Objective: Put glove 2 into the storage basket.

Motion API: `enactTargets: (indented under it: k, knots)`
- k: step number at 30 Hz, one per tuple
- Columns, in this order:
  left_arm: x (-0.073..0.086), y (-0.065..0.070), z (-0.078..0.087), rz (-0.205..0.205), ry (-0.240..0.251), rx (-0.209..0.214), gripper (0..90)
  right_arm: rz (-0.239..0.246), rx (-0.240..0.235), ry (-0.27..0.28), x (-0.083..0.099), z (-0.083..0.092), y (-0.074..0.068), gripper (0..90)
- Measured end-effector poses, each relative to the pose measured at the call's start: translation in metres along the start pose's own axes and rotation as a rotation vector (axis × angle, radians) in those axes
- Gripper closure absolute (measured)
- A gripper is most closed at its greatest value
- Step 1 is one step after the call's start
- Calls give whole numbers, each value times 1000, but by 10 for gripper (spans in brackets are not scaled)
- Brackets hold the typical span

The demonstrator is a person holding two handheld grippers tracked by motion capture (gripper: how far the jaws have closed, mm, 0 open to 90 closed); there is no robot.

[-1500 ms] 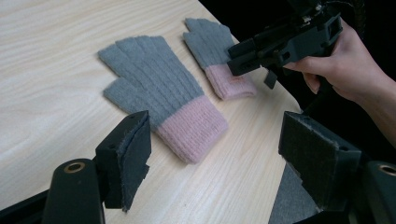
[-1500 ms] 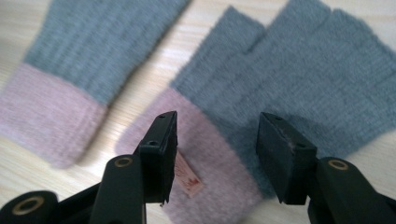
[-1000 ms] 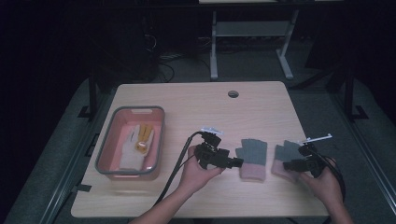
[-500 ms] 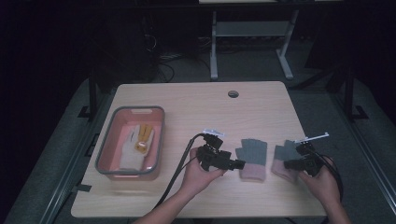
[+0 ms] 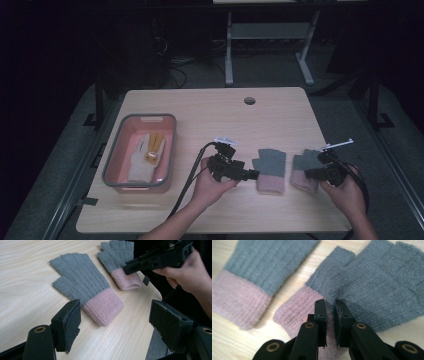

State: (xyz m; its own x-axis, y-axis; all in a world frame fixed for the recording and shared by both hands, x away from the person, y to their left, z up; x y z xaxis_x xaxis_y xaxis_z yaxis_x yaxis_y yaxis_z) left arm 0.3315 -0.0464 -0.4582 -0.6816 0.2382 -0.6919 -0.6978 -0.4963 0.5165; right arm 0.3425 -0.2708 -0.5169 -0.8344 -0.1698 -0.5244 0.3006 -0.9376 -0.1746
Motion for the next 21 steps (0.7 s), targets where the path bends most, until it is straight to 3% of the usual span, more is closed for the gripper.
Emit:
enactTargets:
  k: [8,13,21]
  knots:
    - [1,-4,3,7,6,-11,257,72,-47,38,-20,15,-30,816]
    - [3,-7,4,19,5,-23,258,104,-86,34,-28,11,-53,814]
    - [4,-13,7,38,8,-38,258,160,-122,20,-35,-2,-76,813]
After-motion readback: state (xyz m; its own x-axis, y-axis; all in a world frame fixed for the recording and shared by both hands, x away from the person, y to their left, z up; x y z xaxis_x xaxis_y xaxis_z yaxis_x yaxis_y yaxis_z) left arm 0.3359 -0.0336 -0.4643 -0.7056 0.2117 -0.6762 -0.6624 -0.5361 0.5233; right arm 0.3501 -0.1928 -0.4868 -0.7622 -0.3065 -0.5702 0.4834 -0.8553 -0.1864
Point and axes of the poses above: each handheld gripper's, and its own axes: z roughly backward along the jaws, x roughly out of its underside, y roughly to its right, the point moved 10 cm from there along -z, roughly forward along the jaws, and after that the axes turned 6 degrees about y, right-handed, at the moved point
